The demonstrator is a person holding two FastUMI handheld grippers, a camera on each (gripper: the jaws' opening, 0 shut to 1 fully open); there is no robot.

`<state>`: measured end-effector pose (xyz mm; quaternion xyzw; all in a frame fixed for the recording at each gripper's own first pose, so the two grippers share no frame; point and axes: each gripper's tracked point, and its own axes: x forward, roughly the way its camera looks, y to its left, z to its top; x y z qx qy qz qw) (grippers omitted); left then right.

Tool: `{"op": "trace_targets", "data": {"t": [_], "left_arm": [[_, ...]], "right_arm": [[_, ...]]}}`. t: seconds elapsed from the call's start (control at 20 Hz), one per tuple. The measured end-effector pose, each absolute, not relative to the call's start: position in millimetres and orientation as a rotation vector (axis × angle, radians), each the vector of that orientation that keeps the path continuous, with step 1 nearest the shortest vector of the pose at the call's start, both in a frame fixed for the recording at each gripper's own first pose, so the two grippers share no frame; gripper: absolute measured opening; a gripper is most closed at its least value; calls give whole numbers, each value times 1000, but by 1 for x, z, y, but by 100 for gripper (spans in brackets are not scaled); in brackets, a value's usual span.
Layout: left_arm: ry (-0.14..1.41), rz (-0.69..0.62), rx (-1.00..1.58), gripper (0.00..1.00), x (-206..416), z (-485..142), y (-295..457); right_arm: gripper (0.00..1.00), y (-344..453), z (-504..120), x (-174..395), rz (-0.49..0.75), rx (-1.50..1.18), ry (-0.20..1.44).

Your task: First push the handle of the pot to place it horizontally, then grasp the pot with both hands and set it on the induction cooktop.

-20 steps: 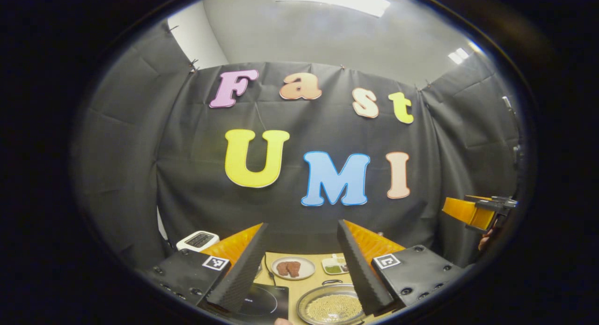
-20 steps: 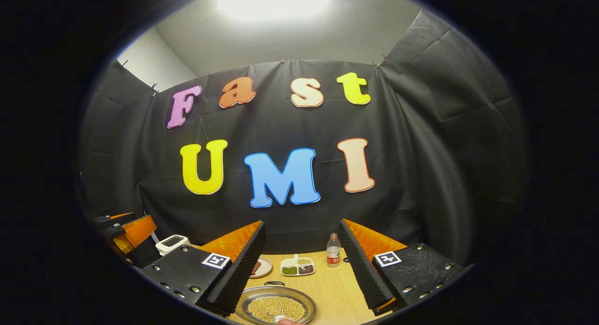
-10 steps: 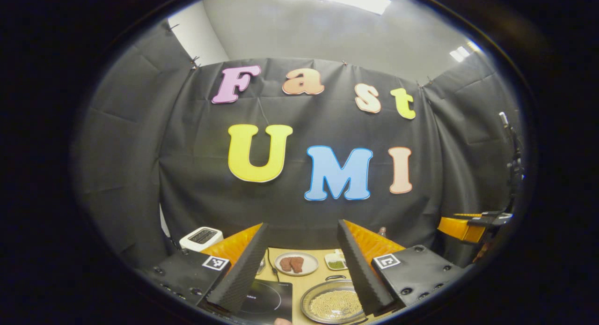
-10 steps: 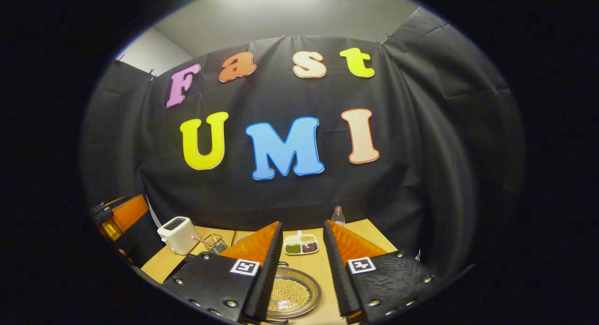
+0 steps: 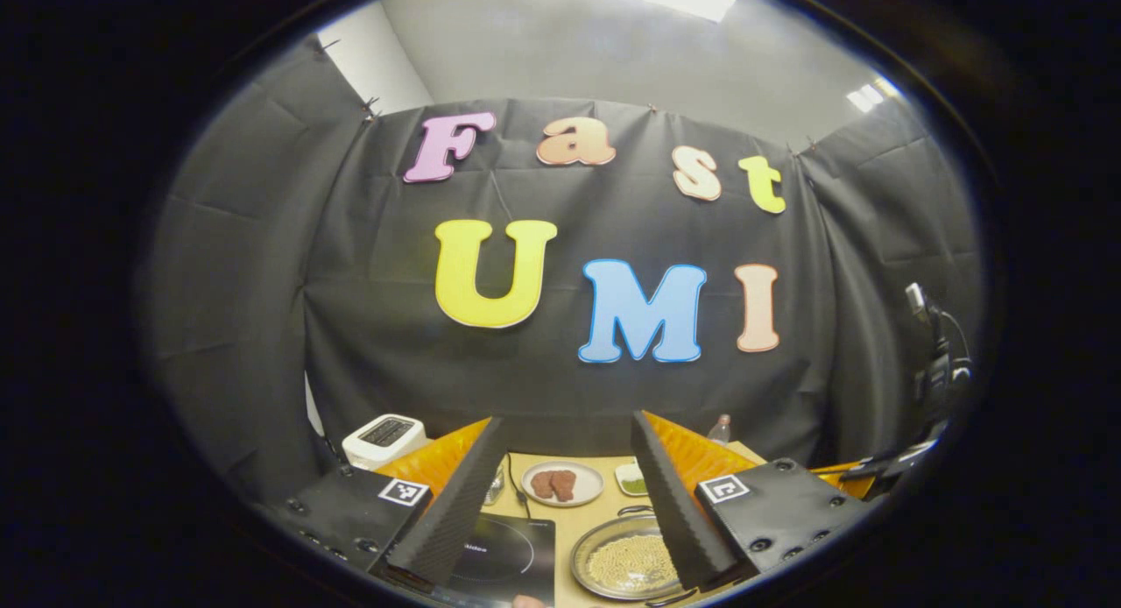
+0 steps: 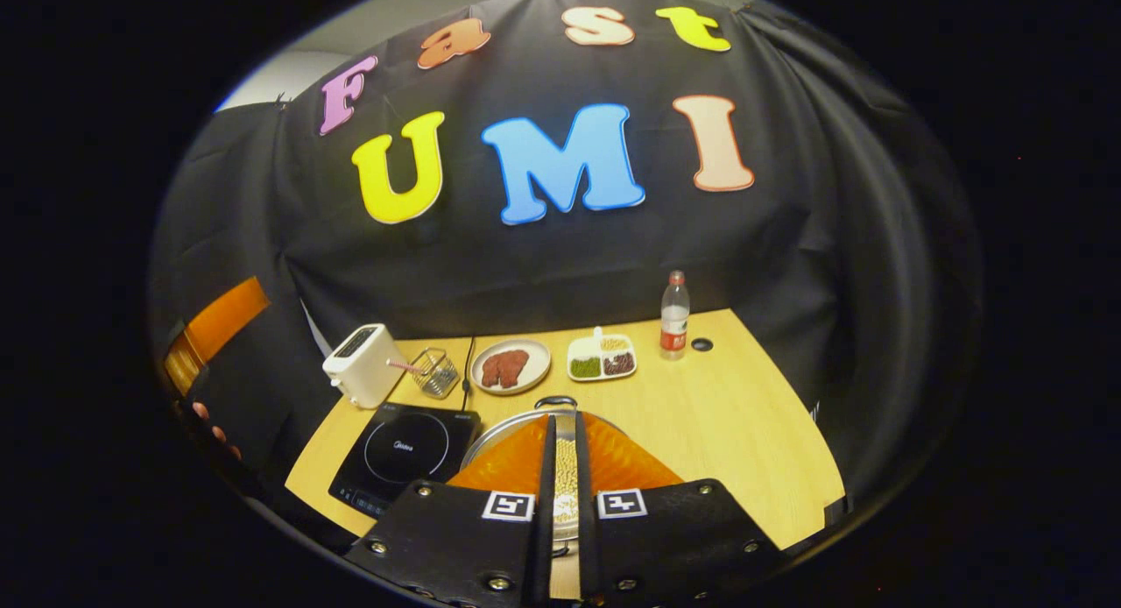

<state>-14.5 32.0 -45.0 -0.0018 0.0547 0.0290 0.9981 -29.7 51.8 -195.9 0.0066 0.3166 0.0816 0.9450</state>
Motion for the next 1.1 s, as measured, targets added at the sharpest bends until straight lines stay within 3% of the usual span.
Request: {"op": "trace_targets", "data": {"t": [0.1, 0.5, 1.1], "left_arm": [[119, 69, -2, 99, -17, -49, 38], [159, 121, -5, 99, -28, -65, 65], [214, 169, 6, 96, -43, -82, 96]], "right_arm": [[12, 59, -214, -34, 186, 14, 702], [12, 97, -284, -67, 256, 196, 1002], [12, 126, -359, -105, 278, 240, 1236]]}}
